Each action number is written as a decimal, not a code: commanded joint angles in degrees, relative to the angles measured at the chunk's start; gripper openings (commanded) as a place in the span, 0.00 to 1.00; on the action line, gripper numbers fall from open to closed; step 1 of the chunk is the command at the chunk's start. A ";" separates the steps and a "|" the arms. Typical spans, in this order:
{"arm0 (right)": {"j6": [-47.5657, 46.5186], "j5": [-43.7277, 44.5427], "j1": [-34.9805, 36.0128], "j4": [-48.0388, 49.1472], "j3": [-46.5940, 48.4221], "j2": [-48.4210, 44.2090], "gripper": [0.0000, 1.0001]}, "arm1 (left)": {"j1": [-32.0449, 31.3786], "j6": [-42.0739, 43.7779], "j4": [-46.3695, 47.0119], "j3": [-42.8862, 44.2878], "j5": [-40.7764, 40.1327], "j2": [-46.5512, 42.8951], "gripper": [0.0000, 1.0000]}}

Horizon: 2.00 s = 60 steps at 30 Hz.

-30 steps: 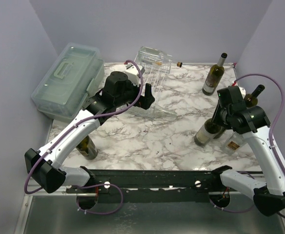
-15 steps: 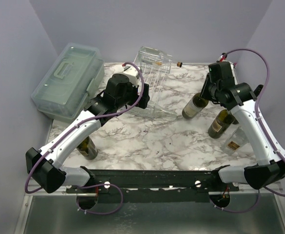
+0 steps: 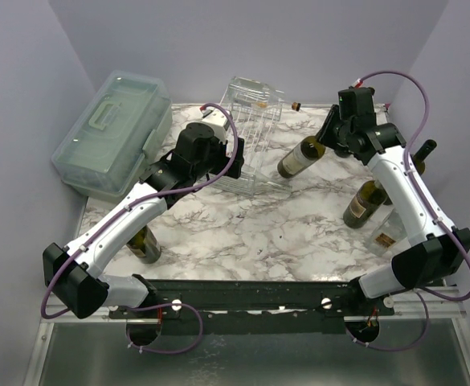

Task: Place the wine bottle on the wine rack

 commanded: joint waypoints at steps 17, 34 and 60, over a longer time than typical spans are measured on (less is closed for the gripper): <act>16.79 -21.80 -9.59 26.20 -15.08 -4.12 0.00 | -0.48 -0.94 0.90 -0.48 -1.01 2.63 0.99; 26.50 -30.22 -14.75 37.48 -23.81 -4.87 0.01 | -0.43 -2.86 0.90 -0.06 1.16 7.80 0.99; 38.69 -43.72 -16.82 57.01 -37.25 -0.97 0.01 | -0.25 -3.45 1.07 1.56 -1.30 14.66 0.91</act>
